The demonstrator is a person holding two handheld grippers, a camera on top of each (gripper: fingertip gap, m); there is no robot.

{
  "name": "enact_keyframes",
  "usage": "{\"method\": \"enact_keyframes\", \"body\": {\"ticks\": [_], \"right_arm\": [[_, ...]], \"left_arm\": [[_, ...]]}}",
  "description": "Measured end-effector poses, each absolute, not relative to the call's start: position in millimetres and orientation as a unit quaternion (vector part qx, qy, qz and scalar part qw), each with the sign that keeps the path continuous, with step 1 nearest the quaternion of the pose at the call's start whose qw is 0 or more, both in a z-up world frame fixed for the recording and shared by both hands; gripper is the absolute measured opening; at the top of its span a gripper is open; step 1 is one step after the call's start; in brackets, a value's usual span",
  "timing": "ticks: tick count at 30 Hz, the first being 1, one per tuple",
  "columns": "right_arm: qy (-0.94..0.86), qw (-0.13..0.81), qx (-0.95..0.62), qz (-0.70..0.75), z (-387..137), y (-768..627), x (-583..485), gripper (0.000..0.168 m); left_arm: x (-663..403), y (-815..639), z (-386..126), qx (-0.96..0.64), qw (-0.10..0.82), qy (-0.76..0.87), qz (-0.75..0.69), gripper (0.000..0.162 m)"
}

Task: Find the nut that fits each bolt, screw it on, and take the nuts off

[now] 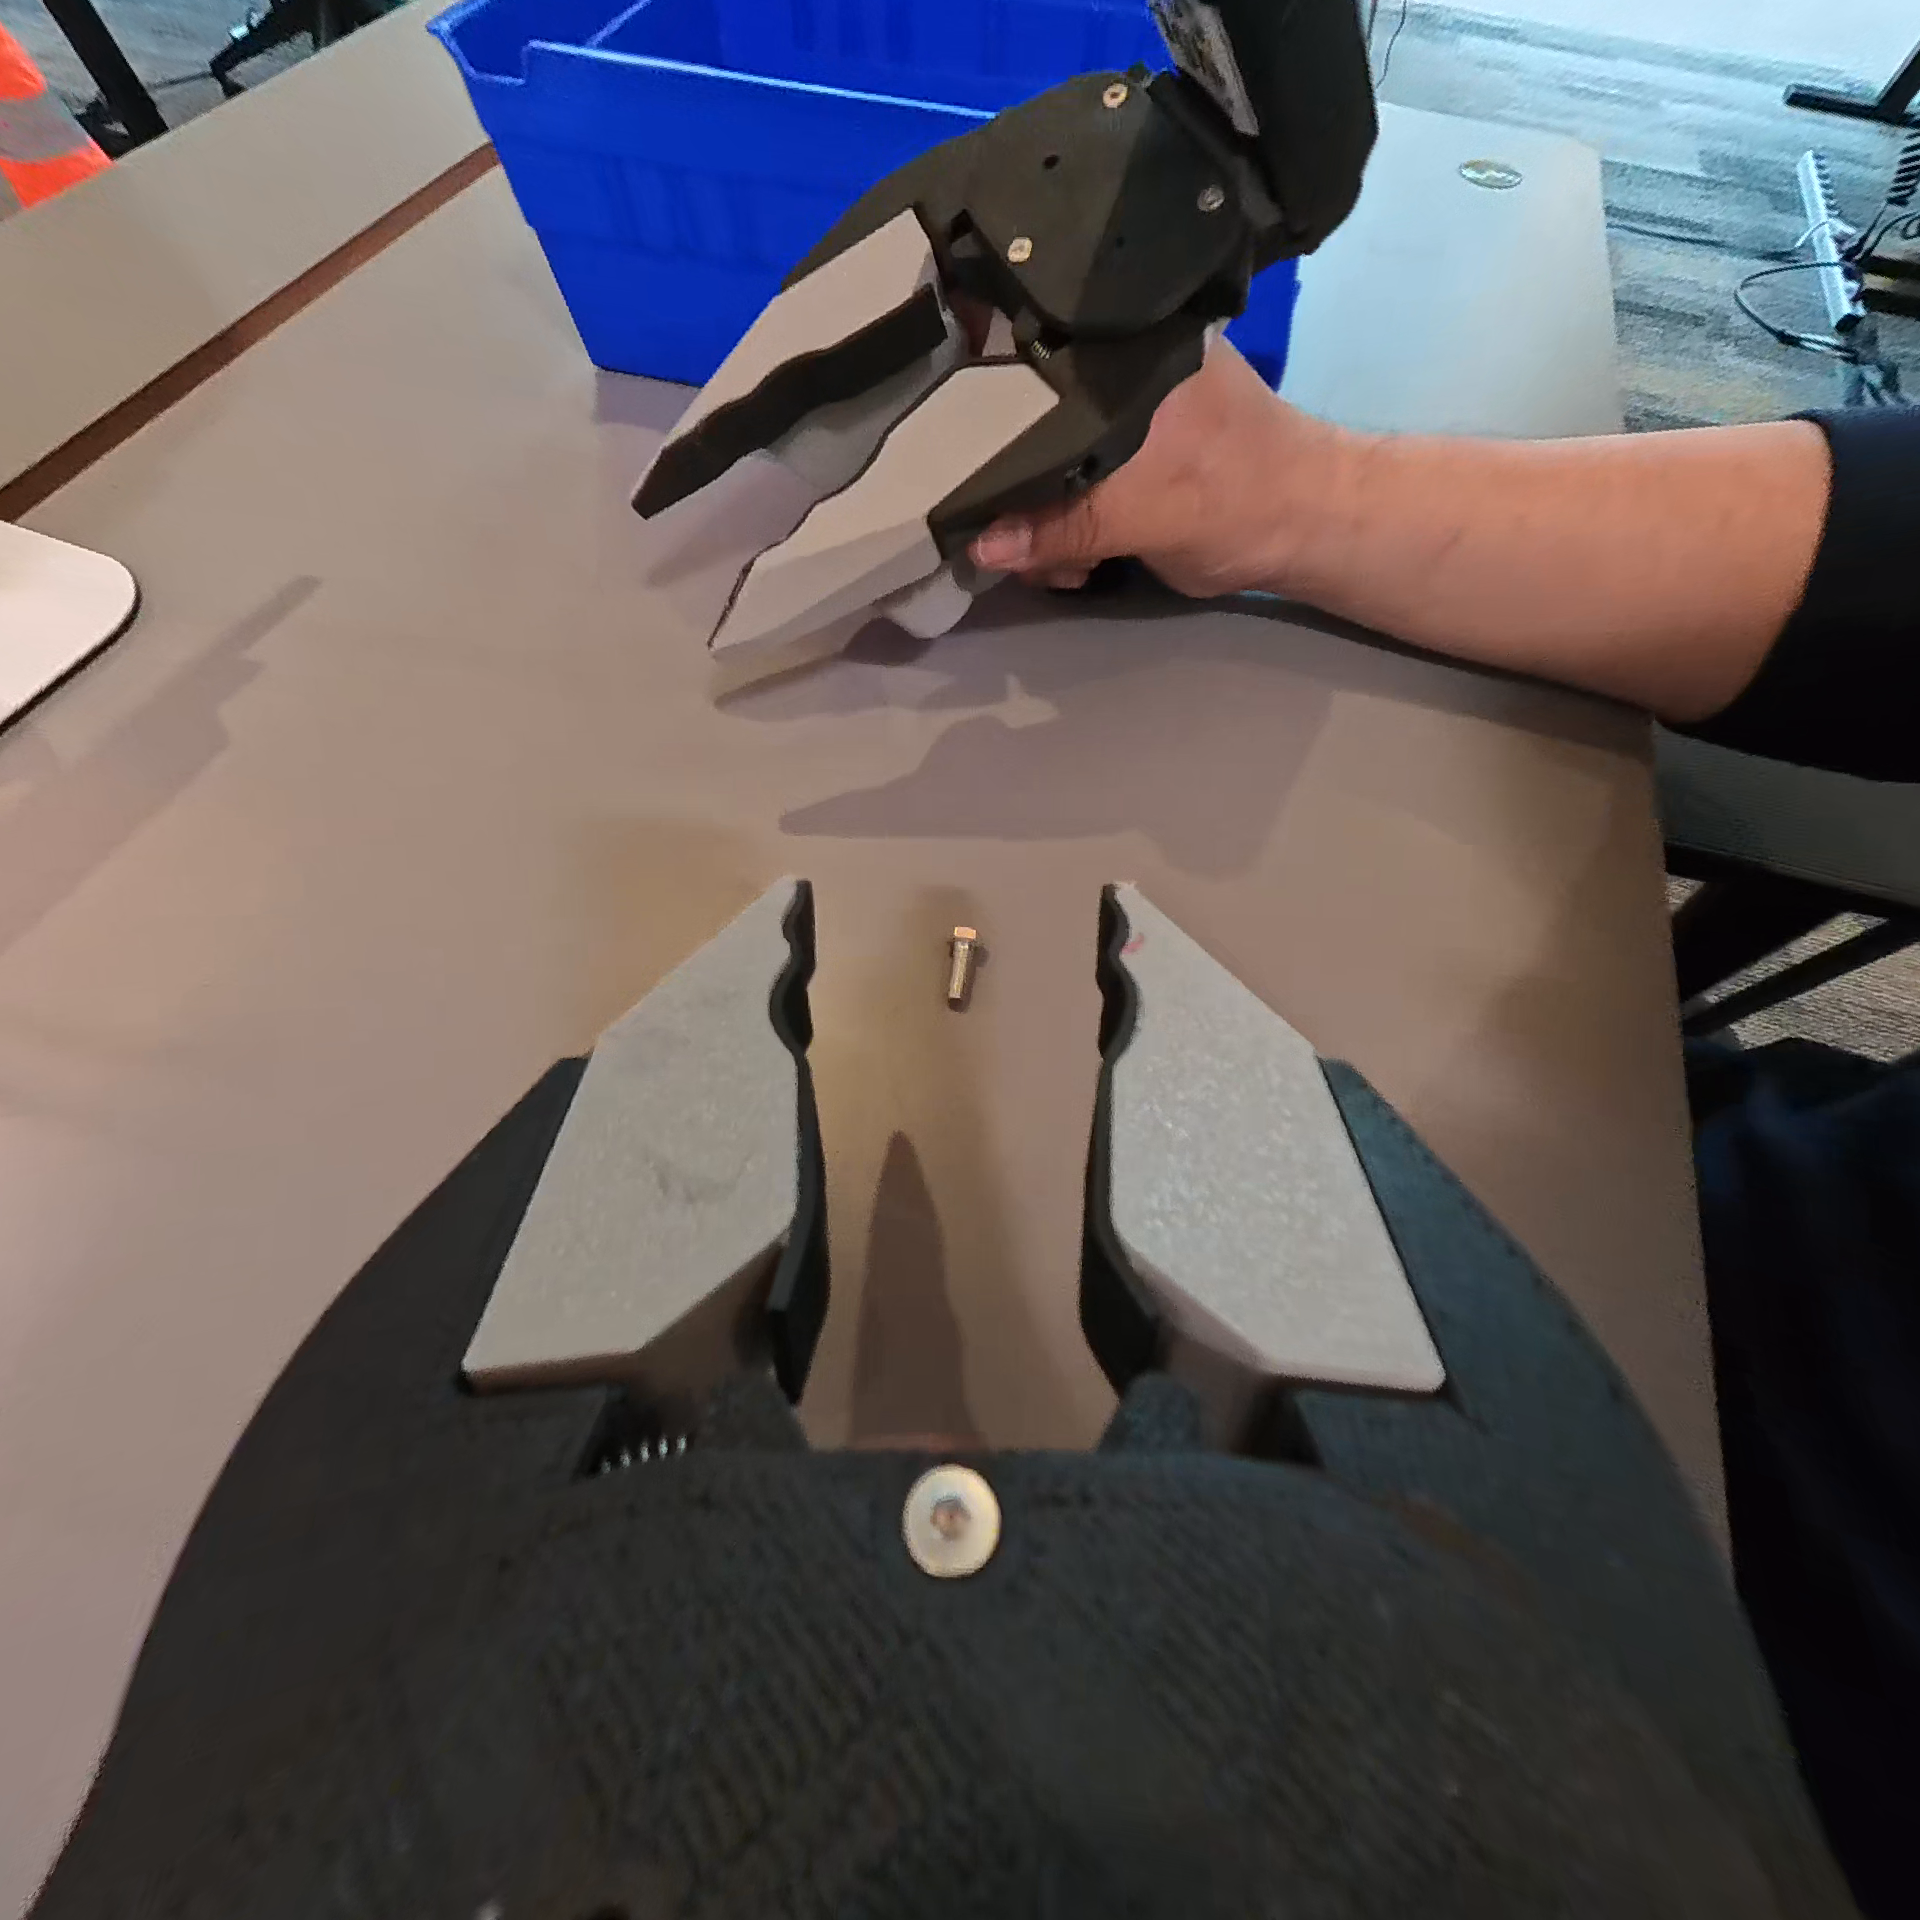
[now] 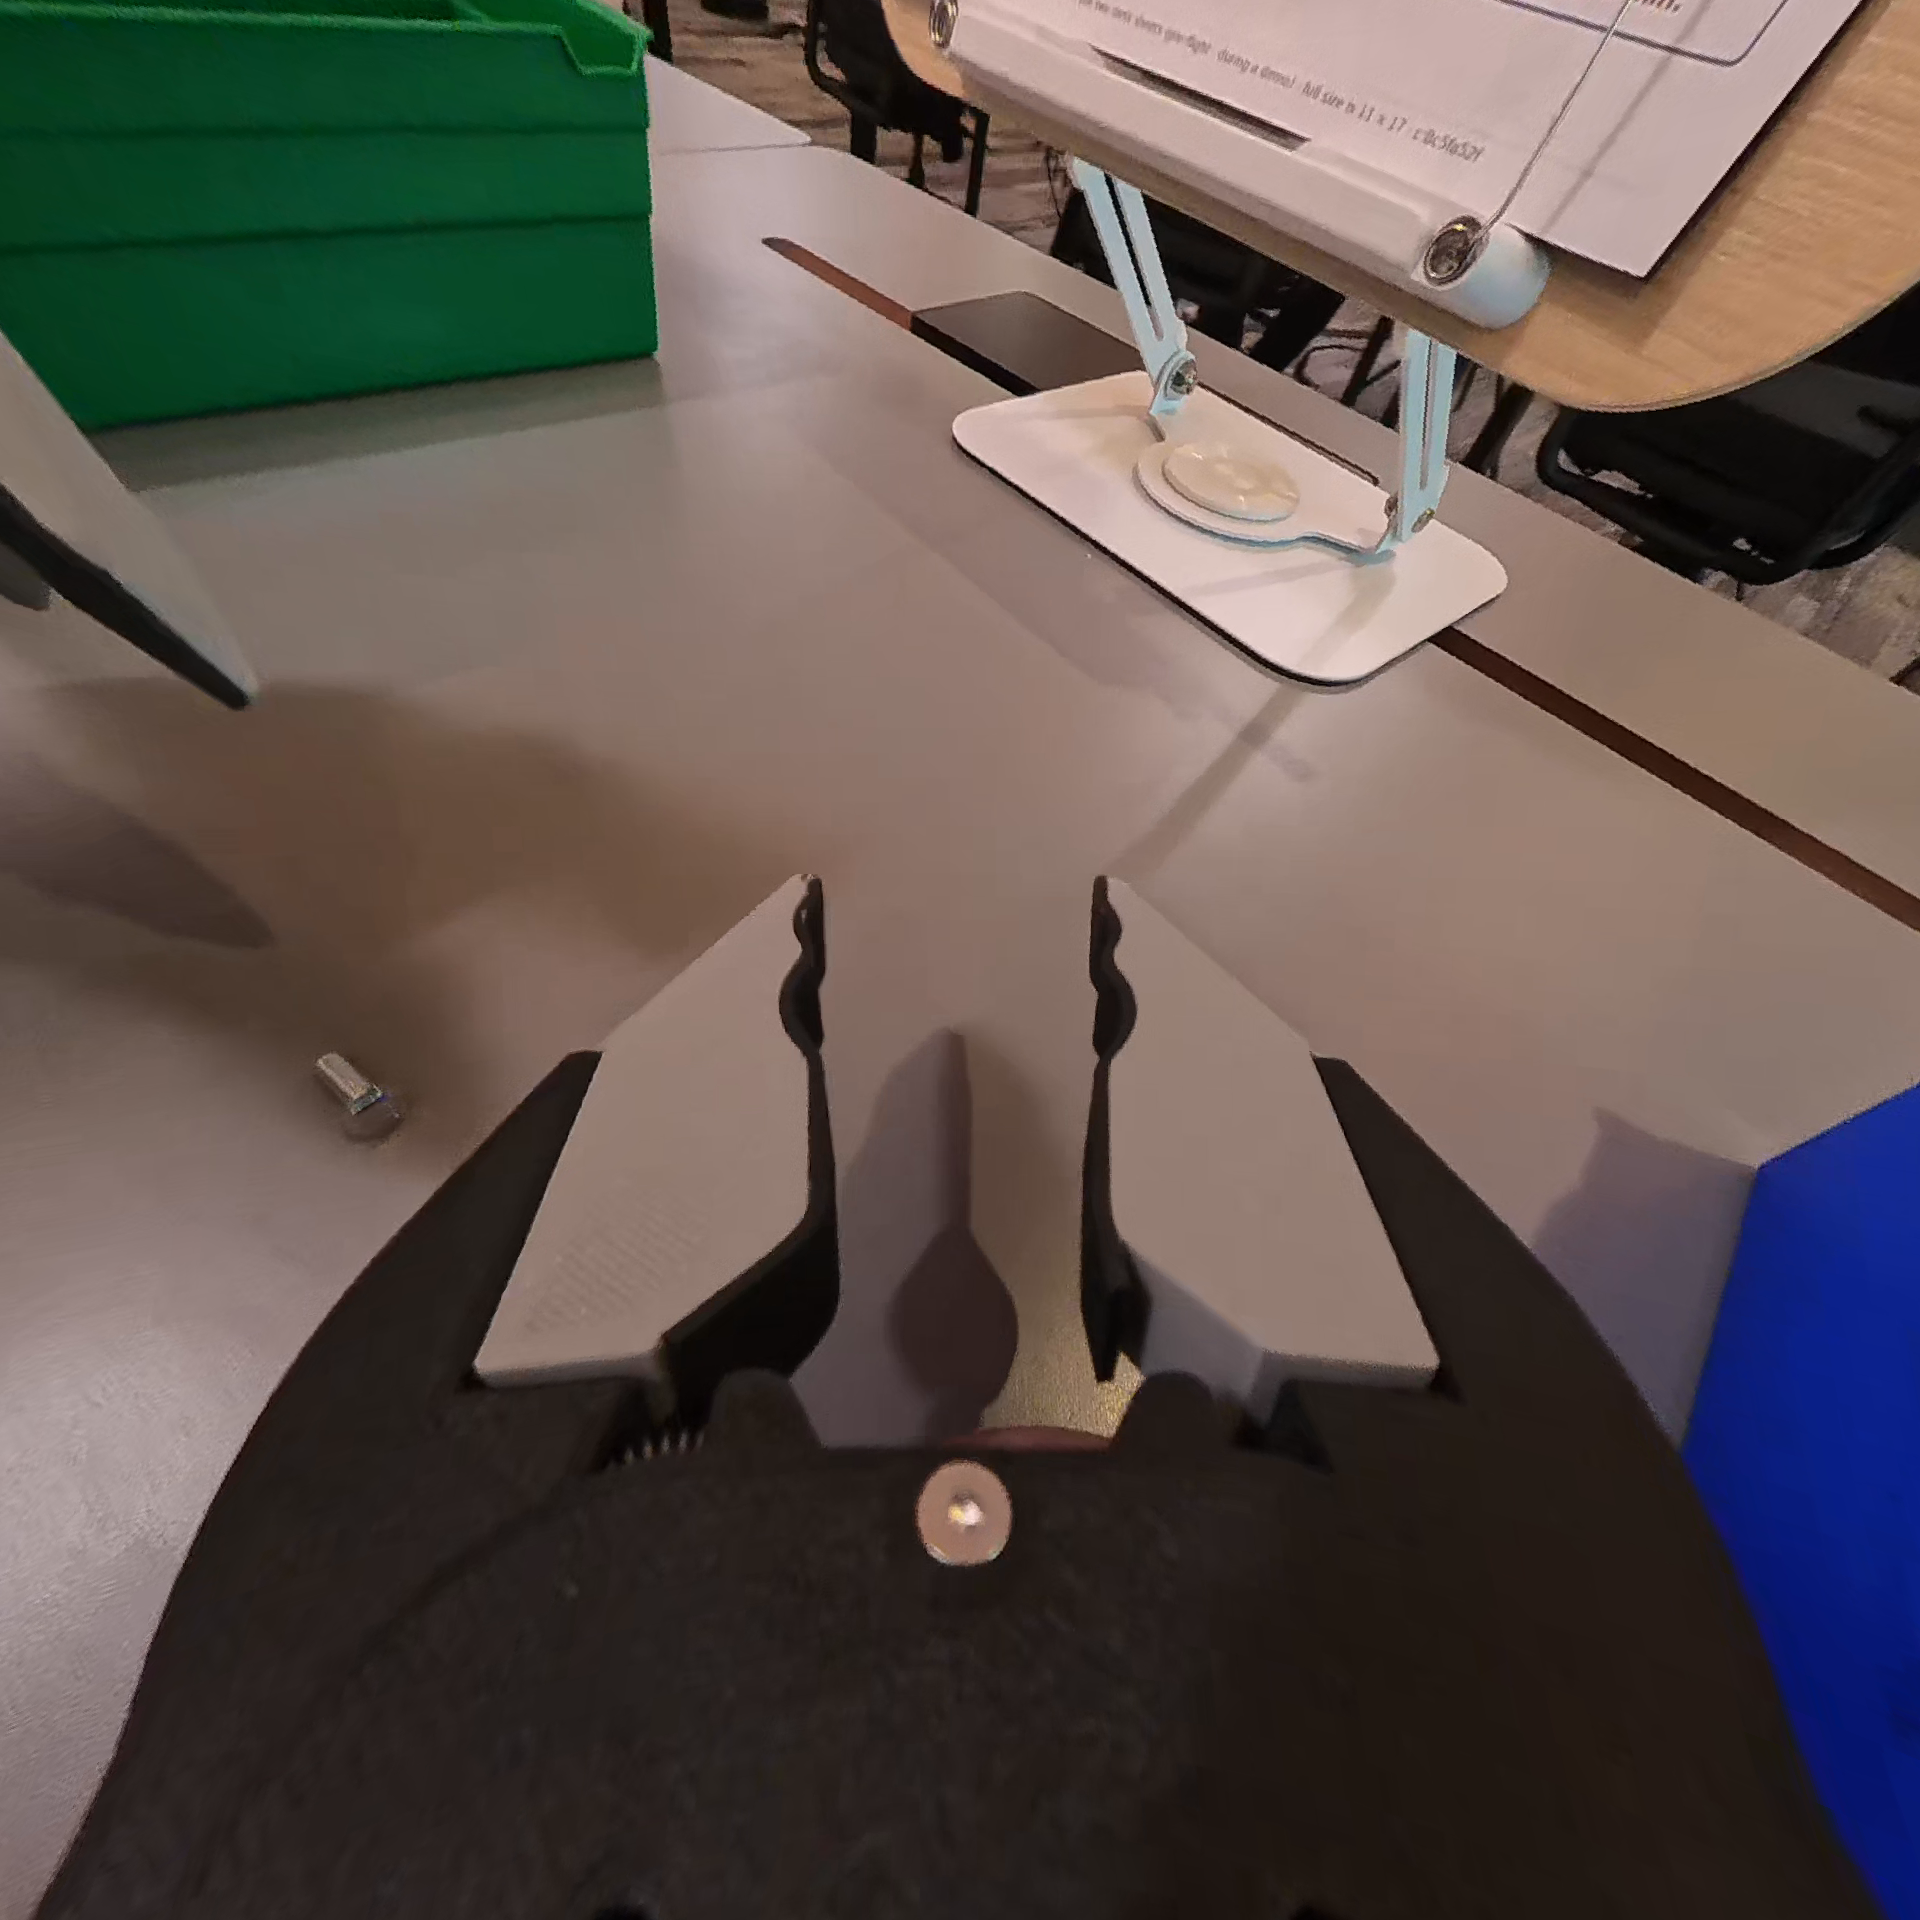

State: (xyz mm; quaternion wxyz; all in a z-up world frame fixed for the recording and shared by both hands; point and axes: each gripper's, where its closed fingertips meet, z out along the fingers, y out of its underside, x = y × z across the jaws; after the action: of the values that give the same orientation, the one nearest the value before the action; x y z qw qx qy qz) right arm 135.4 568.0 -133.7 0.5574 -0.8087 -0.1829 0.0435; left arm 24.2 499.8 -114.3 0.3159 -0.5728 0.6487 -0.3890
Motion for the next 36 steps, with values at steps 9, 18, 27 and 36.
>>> {"method": "enact_keyframes", "body": {"ticks": [9,18,27,36], "right_arm": [[-0.198,0.558,-0.804,0.047,-133,569,130,0.049],[-0.198,0.530,-0.822,0.060,-143,569,128,0.047],[-0.189,0.504,-0.841,0.054,-151,559,125,0.044],[-0.193,0.490,-0.849,0.032,-157,560,123,0.040]], "left_arm": [[25,507,-129,-0.595,0.294,0.643,-0.383,0.055],[28,519,-147,-0.619,0.272,0.631,-0.380,0.057],[25,534,-144,-0.631,0.284,0.613,-0.380,0.057],[9,538,-82,-0.592,0.343,0.592,-0.426,0.053]]}}
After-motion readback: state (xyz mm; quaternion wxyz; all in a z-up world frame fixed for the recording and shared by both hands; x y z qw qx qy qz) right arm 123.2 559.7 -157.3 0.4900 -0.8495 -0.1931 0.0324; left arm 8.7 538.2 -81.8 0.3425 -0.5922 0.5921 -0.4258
